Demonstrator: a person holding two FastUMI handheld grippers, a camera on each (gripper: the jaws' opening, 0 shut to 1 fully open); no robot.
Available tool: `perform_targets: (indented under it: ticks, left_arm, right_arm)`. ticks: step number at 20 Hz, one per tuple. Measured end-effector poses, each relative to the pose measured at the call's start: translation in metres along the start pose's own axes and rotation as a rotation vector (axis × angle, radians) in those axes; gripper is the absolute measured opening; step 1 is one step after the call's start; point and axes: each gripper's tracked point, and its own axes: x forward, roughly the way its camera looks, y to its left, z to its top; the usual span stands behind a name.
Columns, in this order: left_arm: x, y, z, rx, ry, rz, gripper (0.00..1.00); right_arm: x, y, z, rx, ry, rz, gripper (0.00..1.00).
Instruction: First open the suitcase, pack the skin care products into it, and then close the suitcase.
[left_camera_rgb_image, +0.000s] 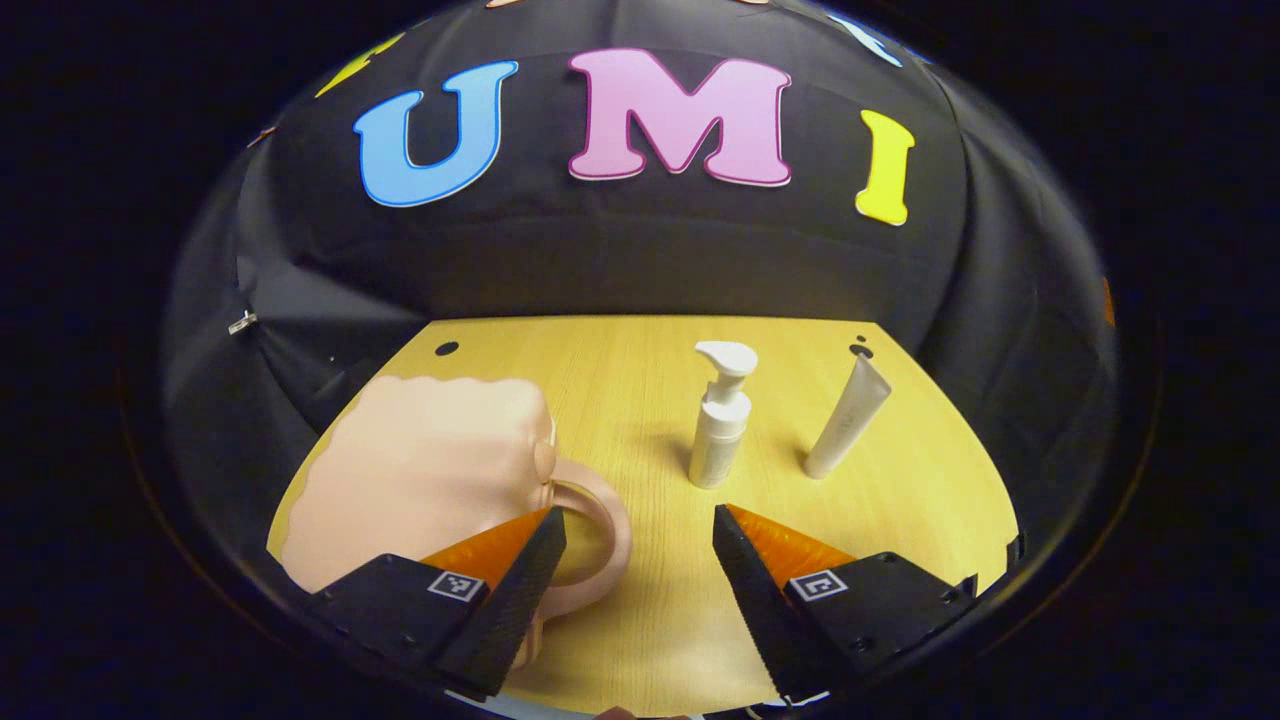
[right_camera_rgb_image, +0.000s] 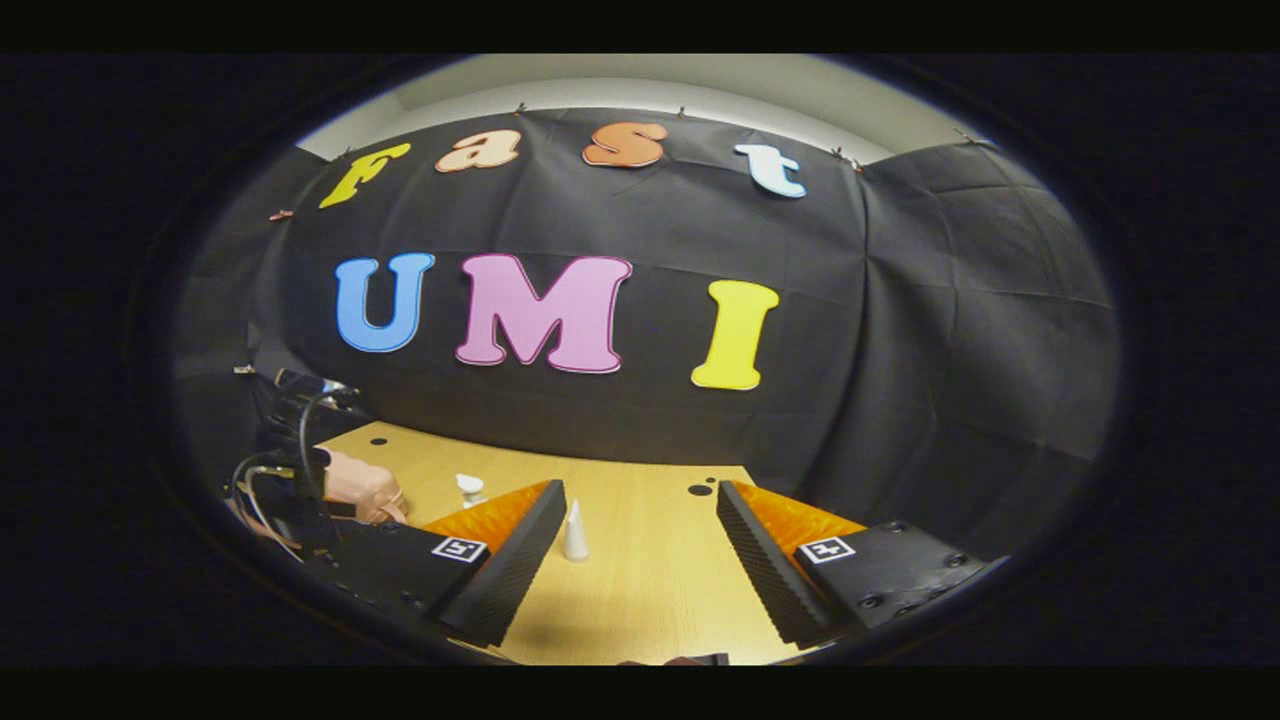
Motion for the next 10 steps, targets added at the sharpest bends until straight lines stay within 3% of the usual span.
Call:
perform_targets:
  ticks: [7,10]
  left_arm:
    - [0.051,0.0,-0.038,-0.04,0.183,0.019,0.94]
    - [0.066,-0.011,-0.043,0.042,0.191,-0.023,0.92]
  right_arm:
    - [-0.004,-0.007,0.002,0.001,0.022,-0.036,0.96]
    - [-0.009,-0.005,0.002,-0.02,0.029,-0.038,0.99]
